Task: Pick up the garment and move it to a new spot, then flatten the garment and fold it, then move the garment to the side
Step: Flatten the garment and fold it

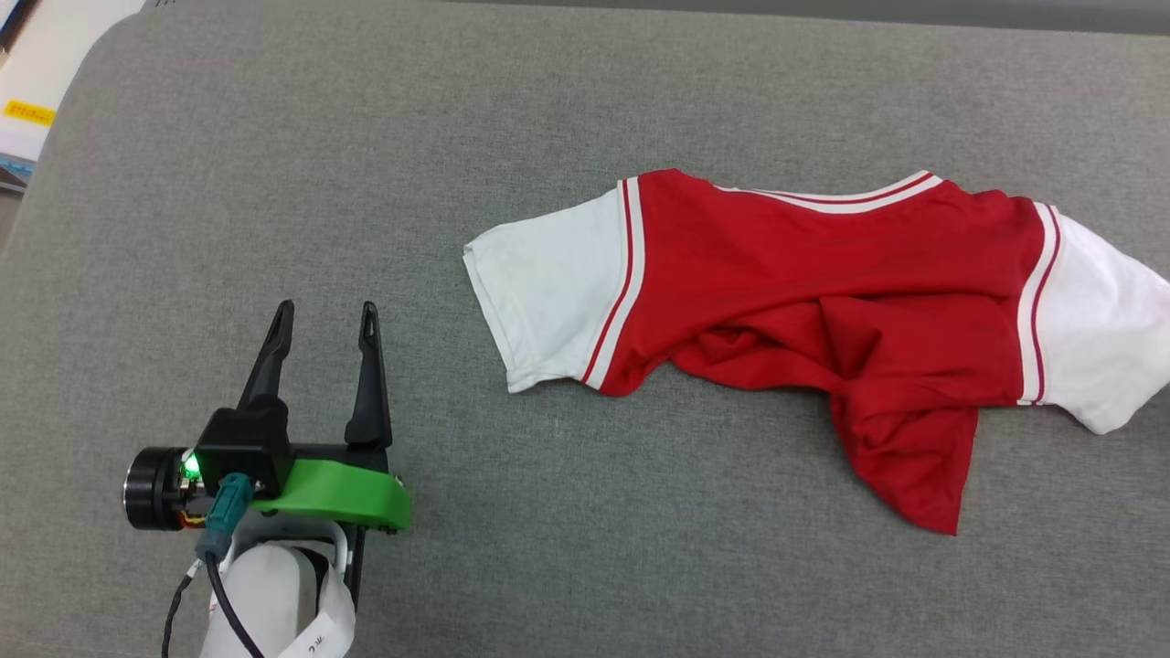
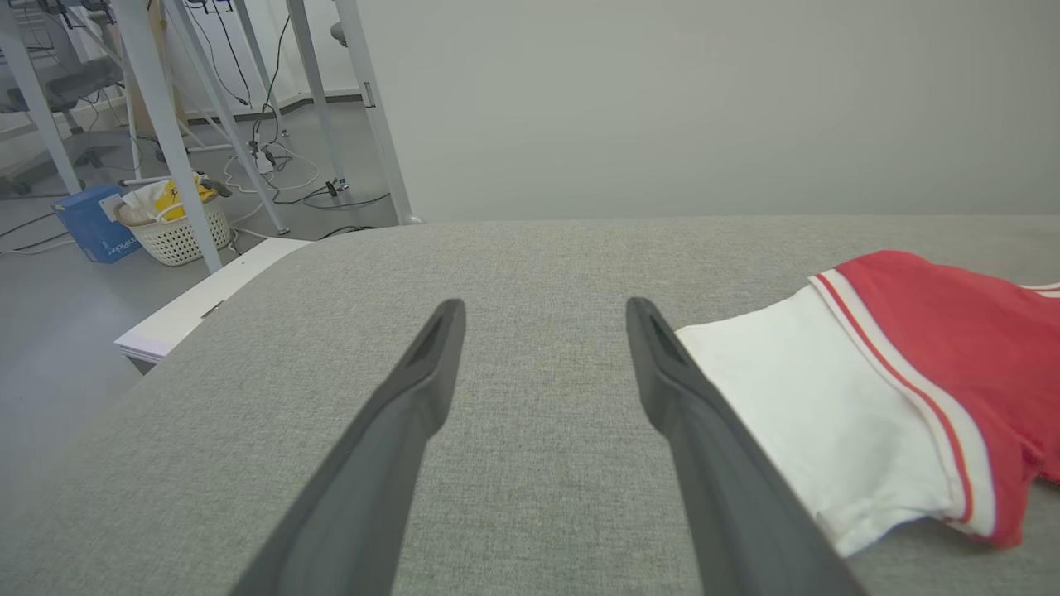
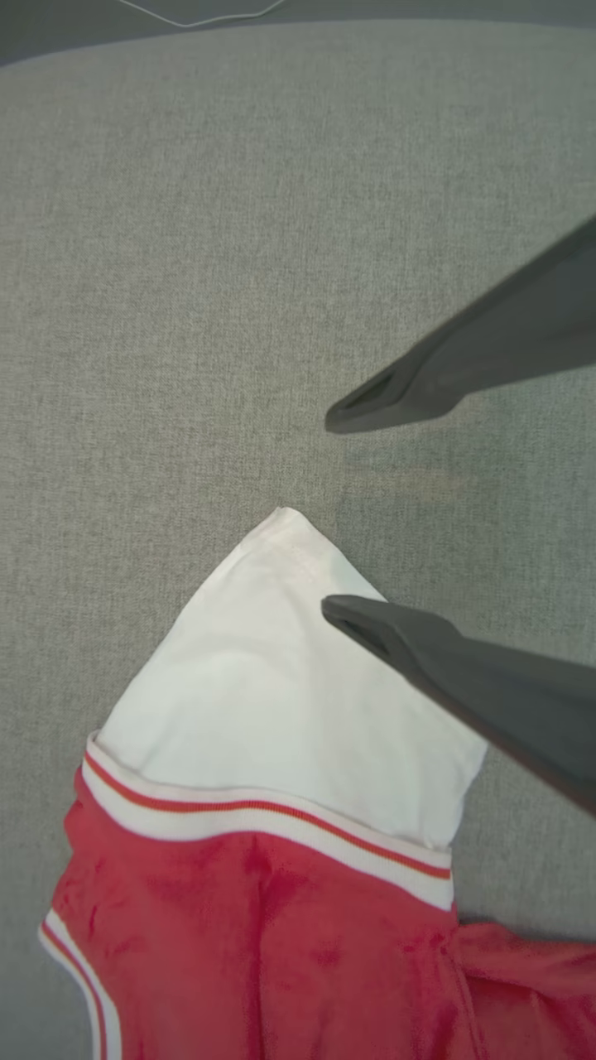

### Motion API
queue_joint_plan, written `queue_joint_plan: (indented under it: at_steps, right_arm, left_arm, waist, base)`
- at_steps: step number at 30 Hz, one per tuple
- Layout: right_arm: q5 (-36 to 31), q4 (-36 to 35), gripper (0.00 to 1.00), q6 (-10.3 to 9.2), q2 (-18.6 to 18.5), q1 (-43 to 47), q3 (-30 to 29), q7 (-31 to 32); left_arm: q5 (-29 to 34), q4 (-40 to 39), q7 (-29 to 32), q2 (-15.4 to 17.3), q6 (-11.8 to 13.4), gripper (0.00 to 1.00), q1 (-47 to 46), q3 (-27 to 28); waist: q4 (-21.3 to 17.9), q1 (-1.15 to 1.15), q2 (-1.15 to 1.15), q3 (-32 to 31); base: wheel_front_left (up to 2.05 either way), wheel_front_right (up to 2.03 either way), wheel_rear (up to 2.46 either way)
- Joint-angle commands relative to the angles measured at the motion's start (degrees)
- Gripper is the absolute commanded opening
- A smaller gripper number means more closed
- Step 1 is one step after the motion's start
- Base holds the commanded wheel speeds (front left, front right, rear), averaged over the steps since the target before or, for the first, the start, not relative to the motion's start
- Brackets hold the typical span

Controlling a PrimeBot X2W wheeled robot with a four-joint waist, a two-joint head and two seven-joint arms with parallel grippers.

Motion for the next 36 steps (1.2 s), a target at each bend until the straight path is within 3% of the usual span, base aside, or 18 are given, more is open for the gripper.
queue_joint_plan:
  at_steps: [1, 9, 17, 18, 19, 20, 30, 36]
  right_arm:
    - [0.1, 0.9, 1.0, -0.05, 0.5, -2.1, -0.2, 0.9]
    - [-2.7, 7.1, 1.0, -0.05, 4.0, -7.7, 0.7, 2.7]
    - [-2.8, 11.0, 1.0, -0.05, 5.3, -5.9, 5.4, 1.8]
    - [-2.8, 11.0, 0.47, -0.05, 5.2, -5.9, 5.5, 0.5]
    - [-2.7, 11.2, 0.07, -0.05, 5.3, -5.9, 5.6, -1.1]
    - [-2.6, 11.3, 0.0, -0.05, 5.3, -5.8, 5.8, -2.2]
    - [-2.2, 5.2, 0.0, -0.05, 2.4, -3.5, 8.4, -19.2]
    - [-2.4, -2.4, 0.0, -0.05, 1.7, 1.1, 9.2, -23.3]
  left_arm:
    - [-0.2, -0.1, -0.3, -0.2, -0.3, 1.0, -1.5, 0.0]
    - [-0.2, -0.2, -0.3, -0.4, -0.4, 1.0, -3.8, 0.0]
    - [0.2, 0.6, -0.3, -0.3, -0.5, 1.0, -4.6, 0.2]
    - [0.2, 0.7, -0.3, -0.2, -0.5, 1.0, -4.6, 0.3]
    - [0.3, 0.8, -0.3, -0.1, -0.6, 1.0, -4.6, 0.4]
    - [0.4, 0.9, -0.3, 0.0, -0.6, 1.0, -4.5, 0.5]
    - [-0.7, 2.8, -0.3, 4.5, -3.4, 1.0, -7.6, 0.3]
    - [-4.8, 8.6, 0.0, 12.0, -4.6, 1.0, -14.1, -6.3]
  waist:
    - [1.2, 0.0, 0.0, 2.7]
    - [2.1, 0.0, 0.0, 6.7]
    - [1.4, 0.0, 0.0, 6.0]
    - [1.3, 0.0, 0.0, 5.7]
    - [1.0, 0.0, 0.0, 5.2]
    - [0.8, 0.0, 0.0, 4.8]
    - [-2.0, 0.0, 0.0, -0.2]
    - [-4.2, 0.0, 0.0, -1.9]
  base:
    - [0.0, 0.0, 0.0]
    - [0.0, 0.0, 0.0]
    - [0.0, 0.0, 0.0]
    - [0.0, 0.0, 0.0]
    - [0.0, 0.0, 0.0]
    - [0.0, 0.0, 0.0]
    - [0.0, 0.0, 0.0]
    - [0.0, 0.0, 0.0]
